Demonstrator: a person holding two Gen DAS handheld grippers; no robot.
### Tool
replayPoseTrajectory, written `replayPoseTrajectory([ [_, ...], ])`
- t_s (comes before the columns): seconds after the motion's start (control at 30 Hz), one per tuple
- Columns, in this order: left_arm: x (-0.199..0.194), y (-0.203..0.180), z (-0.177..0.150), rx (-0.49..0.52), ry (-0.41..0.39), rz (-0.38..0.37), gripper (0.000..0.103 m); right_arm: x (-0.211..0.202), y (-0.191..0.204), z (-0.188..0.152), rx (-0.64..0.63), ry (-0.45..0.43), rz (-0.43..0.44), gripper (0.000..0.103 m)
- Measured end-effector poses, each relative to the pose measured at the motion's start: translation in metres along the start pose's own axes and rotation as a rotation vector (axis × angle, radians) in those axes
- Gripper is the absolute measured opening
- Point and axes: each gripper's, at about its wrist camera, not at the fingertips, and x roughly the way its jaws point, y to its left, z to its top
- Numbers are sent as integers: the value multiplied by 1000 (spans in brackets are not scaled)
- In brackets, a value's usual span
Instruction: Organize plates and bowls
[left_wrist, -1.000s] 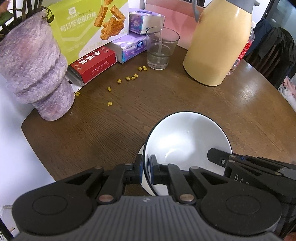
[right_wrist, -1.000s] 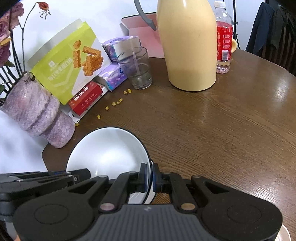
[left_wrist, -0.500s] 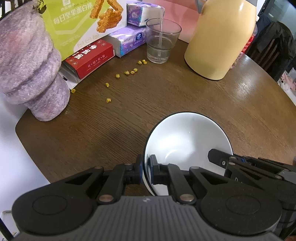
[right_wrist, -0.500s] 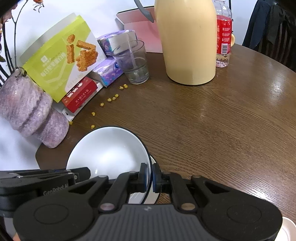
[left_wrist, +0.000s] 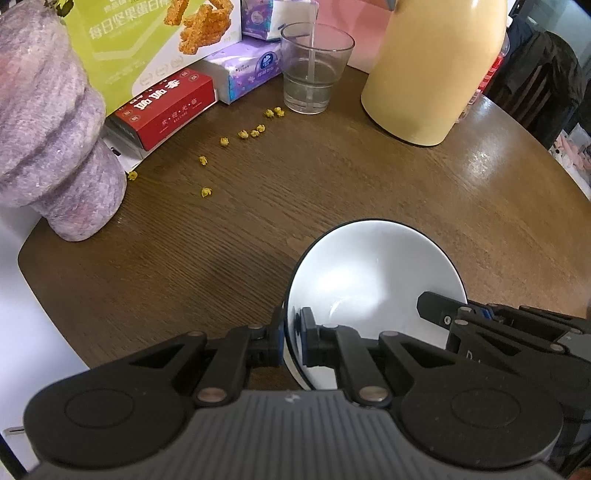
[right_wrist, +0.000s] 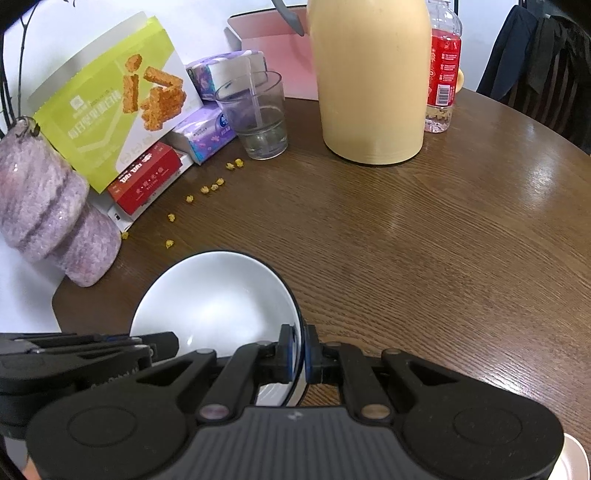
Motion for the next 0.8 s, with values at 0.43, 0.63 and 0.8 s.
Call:
replayPoseTrajectory([
  [0.43, 1, -2, -3, 34, -14, 12, 9, 2, 6, -1, -36, -9, -26, 7],
  [0.63, 1, -3, -4, 46, -16, 10, 10, 2, 7, -2, -43, -11, -29, 7],
  [0.8, 1, -3, -4, 61, -16, 9, 10, 2, 9, -3, -54, -13, -33, 7],
])
